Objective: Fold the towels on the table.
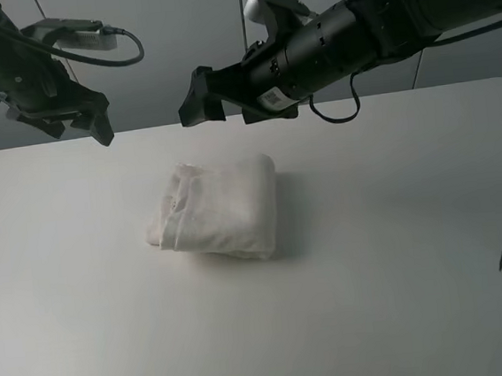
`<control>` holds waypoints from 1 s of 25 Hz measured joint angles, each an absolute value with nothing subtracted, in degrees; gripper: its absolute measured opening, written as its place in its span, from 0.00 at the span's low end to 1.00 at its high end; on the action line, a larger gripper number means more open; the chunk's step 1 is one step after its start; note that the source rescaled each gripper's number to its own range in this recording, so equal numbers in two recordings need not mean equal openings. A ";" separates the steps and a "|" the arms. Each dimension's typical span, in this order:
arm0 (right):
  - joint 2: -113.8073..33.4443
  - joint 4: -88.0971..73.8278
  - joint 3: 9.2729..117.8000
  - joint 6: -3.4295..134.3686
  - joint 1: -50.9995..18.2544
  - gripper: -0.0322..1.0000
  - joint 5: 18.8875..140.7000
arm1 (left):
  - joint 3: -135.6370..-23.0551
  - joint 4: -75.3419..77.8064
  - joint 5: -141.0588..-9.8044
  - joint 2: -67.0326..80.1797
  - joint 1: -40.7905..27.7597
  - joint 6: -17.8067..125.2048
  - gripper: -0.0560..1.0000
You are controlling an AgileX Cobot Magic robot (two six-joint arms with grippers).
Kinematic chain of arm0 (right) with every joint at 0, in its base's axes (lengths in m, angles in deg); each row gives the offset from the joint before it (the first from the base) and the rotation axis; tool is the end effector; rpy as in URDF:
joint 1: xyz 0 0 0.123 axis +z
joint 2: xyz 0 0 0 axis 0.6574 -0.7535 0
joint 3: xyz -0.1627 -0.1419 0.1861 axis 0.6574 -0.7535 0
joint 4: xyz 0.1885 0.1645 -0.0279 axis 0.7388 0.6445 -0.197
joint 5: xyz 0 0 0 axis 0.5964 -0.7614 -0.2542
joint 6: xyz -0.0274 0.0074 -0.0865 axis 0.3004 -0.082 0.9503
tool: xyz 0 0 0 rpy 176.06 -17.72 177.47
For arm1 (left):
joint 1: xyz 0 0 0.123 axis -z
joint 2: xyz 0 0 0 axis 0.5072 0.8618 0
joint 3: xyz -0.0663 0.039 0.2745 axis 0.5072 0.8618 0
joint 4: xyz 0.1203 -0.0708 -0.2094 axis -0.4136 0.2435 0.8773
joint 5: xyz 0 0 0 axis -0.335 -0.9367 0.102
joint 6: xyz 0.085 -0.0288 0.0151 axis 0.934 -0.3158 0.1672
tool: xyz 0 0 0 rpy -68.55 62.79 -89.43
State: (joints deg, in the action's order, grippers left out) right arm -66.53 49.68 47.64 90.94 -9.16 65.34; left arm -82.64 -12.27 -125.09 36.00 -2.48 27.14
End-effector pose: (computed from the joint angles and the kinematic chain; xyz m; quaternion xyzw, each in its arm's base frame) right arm 0.3020 0.2273 0.2322 -0.2122 0.8716 0.3149 0.3100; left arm 0.3363 -0.1788 0.2634 0.2994 0.9352 -0.0336 0.1859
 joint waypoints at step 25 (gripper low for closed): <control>-18.61 -18.43 37.46 41.52 -9.16 1.00 43.61 | -60.14 -16.74 -131.15 -16.42 -2.48 22.24 0.99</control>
